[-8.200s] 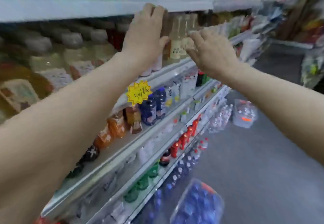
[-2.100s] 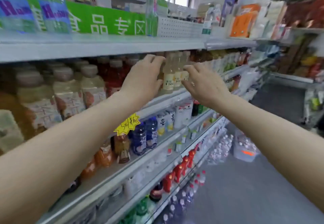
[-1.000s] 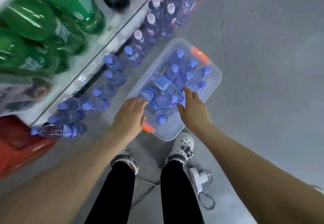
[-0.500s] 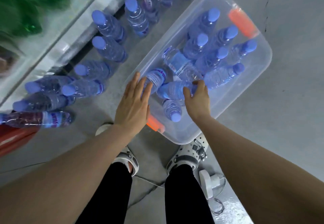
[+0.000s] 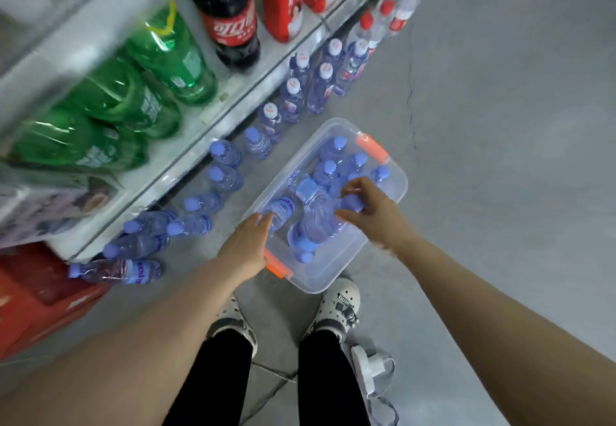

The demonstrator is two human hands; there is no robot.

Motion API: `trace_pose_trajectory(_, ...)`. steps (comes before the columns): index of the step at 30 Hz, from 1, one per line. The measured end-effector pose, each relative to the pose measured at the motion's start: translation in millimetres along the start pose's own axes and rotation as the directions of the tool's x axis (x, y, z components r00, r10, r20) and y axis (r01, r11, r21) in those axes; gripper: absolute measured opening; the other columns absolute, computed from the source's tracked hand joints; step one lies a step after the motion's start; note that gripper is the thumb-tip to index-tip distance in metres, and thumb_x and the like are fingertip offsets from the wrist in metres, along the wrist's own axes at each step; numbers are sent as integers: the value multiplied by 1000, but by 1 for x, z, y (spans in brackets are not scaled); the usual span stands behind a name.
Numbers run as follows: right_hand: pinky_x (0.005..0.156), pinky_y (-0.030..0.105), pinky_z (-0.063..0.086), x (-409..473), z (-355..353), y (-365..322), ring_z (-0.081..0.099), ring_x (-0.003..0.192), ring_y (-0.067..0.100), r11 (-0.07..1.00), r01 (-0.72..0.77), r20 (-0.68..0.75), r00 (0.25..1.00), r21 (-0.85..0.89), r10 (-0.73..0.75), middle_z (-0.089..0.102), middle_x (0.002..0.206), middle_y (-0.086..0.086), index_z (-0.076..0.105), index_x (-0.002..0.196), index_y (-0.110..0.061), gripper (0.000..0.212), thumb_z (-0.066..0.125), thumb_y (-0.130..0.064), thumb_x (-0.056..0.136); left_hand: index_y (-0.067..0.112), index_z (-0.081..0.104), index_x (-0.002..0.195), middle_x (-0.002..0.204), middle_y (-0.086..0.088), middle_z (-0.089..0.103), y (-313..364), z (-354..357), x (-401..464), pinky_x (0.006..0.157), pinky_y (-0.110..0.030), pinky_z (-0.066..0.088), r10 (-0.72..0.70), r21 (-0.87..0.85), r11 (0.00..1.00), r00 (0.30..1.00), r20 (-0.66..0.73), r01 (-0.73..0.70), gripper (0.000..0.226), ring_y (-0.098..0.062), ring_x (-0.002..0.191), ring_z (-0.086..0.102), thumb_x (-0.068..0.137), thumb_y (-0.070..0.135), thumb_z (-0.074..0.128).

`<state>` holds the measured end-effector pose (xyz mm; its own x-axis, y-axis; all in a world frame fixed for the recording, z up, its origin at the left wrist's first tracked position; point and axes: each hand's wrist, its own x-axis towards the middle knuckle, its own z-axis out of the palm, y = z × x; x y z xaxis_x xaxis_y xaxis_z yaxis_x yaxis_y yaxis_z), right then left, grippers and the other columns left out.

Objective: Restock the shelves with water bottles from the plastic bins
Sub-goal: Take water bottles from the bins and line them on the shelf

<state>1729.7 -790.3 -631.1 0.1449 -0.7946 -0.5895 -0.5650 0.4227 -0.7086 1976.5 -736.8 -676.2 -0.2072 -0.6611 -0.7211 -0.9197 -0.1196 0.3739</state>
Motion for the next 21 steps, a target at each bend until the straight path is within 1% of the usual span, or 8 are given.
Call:
trace_pose_trajectory(3,77,29,47,-37,-58,-83,51,85,20,988,44,98,994,146,-58,61,106,15,52,96,-26,36,77,-6,80,19,23,151,145,2,40,39,-48,-55,97,-22,39,41,-294,956,987,155,6,102,-17,126,49,70,26,85)
trace_pose_trajectory(6,88,40,47,-85,-109,-166,58,92,26,935,28,175,980,355,-96,65,112,28,53,102,-21,34,78,-13,79,18,36,143,135,8,54,83,-94,-120,92,-20,47,163,-621,782,943,289,56,85,-8,114,58,73,8,83)
trace_pose_trajectory(8,96,43,43,-115,-136,-213,57,101,28,879,25,208,968,476,-141,65,112,29,55,105,-18,44,85,-21,73,21,47,132,120,5,65,114,-126,-163,91,-29,53,202,-708,706,955,217,12,71,-7,107,63,73,4,82)
trace_pose_trajectory(11,90,37,45,-152,-154,-276,61,92,26,809,87,122,974,582,-193,69,99,13,57,101,-15,41,84,-20,72,28,54,120,113,2,69,150,-170,-220,94,-41,53,207,-715,684,978,-1,-146,65,-13,105,66,64,25,85)
trace_pose_trajectory(14,82,38,47,-183,-154,-334,59,83,19,908,250,-108,968,335,-227,63,88,-4,54,107,-23,26,69,-32,87,34,55,108,109,2,69,173,-208,-264,89,-35,54,163,-655,708,964,-210,-263,59,-14,102,67,57,34,84)
trace_pose_trajectory(16,82,40,51,-207,-150,-369,61,88,21,934,330,-192,934,136,-302,57,94,-8,40,128,-26,50,68,-39,88,26,50,116,110,5,65,181,-229,-286,83,-23,50,82,-618,736,944,-321,-274,69,-11,103,63,59,28,88)
trace_pose_trajectory(18,80,36,50,-230,-148,-403,59,91,21,912,409,-231,890,22,-393,56,102,-7,22,145,-22,75,69,-36,88,17,46,122,111,7,61,186,-251,-308,81,-21,45,33,-564,777,913,-407,-280,78,-10,104,61,58,29,90)
trace_pose_trajectory(21,66,18,42,-260,-151,-450,55,91,18,883,464,-233,854,-65,-466,52,110,-2,17,148,-13,79,69,-30,90,23,49,121,112,13,61,192,-280,-336,93,-26,46,31,-481,824,872,-488,-299,80,-4,104,59,55,38,90)
